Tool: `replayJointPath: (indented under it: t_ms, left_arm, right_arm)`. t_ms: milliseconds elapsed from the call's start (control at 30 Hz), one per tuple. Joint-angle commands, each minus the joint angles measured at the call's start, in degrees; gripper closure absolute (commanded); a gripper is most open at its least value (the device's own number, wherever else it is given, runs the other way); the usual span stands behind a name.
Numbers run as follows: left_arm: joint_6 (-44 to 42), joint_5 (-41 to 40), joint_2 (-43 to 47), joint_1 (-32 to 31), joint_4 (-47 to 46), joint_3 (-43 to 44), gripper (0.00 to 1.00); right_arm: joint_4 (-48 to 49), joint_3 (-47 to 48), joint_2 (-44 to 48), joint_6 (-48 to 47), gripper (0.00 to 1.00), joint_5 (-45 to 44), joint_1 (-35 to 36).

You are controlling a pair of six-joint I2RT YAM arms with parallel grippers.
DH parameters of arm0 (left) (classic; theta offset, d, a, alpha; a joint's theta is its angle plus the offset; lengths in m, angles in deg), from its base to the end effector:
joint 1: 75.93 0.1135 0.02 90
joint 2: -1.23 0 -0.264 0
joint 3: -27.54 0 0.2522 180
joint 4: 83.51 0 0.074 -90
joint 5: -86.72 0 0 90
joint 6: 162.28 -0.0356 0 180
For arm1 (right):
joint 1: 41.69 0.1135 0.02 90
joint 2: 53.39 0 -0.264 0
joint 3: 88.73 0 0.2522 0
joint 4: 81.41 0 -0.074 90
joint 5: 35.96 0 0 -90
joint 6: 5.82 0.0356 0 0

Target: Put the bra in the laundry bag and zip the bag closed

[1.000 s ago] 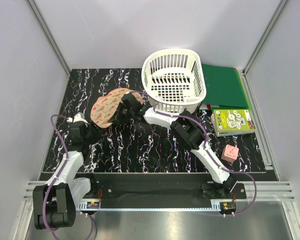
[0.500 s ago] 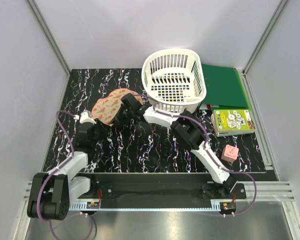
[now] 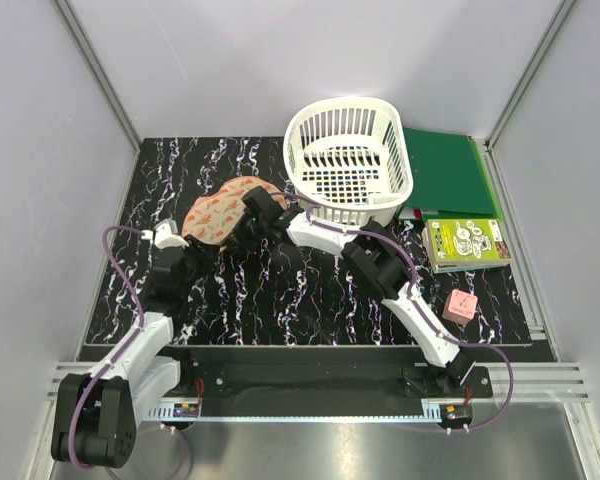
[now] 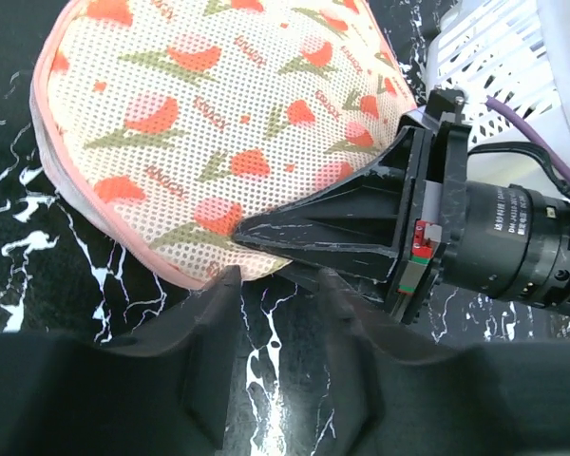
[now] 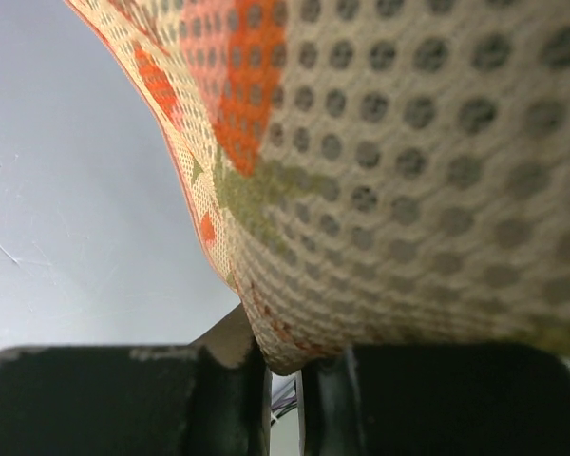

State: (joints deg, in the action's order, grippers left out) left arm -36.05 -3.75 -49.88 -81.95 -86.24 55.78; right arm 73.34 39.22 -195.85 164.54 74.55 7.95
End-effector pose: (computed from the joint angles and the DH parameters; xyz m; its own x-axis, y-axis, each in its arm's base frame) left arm 0.1885 -0.0196 0.1832 -0.3337 -0.5591 -0.7590 -0.1240 0.8242 -0.5526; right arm 0.3506 0.4317 0.1425 -0.9449 0.3140 0.0922 0.2596 0.5477 0.7954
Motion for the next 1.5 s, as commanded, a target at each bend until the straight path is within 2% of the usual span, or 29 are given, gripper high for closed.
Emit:
replayJointPath:
  t_ms: [0, 33, 133, 233, 267, 467, 567, 900, 1133, 1300, 1367, 1467]
  left_arm:
    - [2.4, -1.2, -2.7, -0.2, -0.8, -0.1, 0.69]
    - [2.9, -1.0, -3.5, -0.2, -0.7, 0.1, 0.73]
    - [3.2, -0.3, -6.5, -0.2, -0.7, 1.1, 0.74]
    - [3.1, -0.4, -7.5, -0.2, -0.6, 1.3, 0.72]
    - [3.1, -0.8, -7.5, -0.3, -0.6, 1.3, 0.68]
    - [1.7, -2.1, -10.1, -0.2, -1.5, 3.4, 0.58]
    - [1.1, -1.4, -13.1, -0.2, -1.5, 5.5, 0.58]
    - [-0.8, -2.6, -14.9, -0.2, -1.4, 8.3, 0.6]
    - [-1.2, -3.3, -16.6, -0.1, -0.6, 10.0, 0.7]
    - [-2.3, -5.2, -16.9, 0.5, 3.1, 11.9, 0.79]
    - [-2.0, -5.9, -16.8, 1.3, 4.4, 12.7, 0.84]
    - [-1.4, -5.2, -17.4, 3.1, 6.7, 13.6, 1.0]
  right_arm:
    - [0.2, 1.7, 5.2, 2.8, 1.0, -0.9, -0.2]
    - [0.3, 1.6, 5.4, 3.0, 1.0, -1.2, -0.3]
    - [0.2, 1.9, 6.3, 3.7, 0.99, -1.7, -0.2]
    - [0.3, 2.3, 6.7, 4.4, 1.0, -1.6, -0.3]
    - [0.3, 2.3, 6.7, 4.6, 0.99, -1.5, -0.3]
    - [1.1, 1.4, 7.2, 5.8, 1.0, -0.5, 0.1]
    - [1.6, 1.6, 7.2, 6.2, 1.0, -0.2, 0.1]
    - [2.4, -0.3, 7.6, 6.7, 1.0, -0.3, 0.4]
    - [2.7, -0.7, 8.0, 6.7, 1.0, -0.1, 0.4]
    - [3.1, -1.6, 8.3, 6.5, 1.0, 0.1, 0.6]
    - [3.3, -2.4, 8.5, 6.4, 1.0, 0.1, 0.6]
    - [3.4, -3.8, 9.4, 5.5, 1.0, -0.5, 0.6]
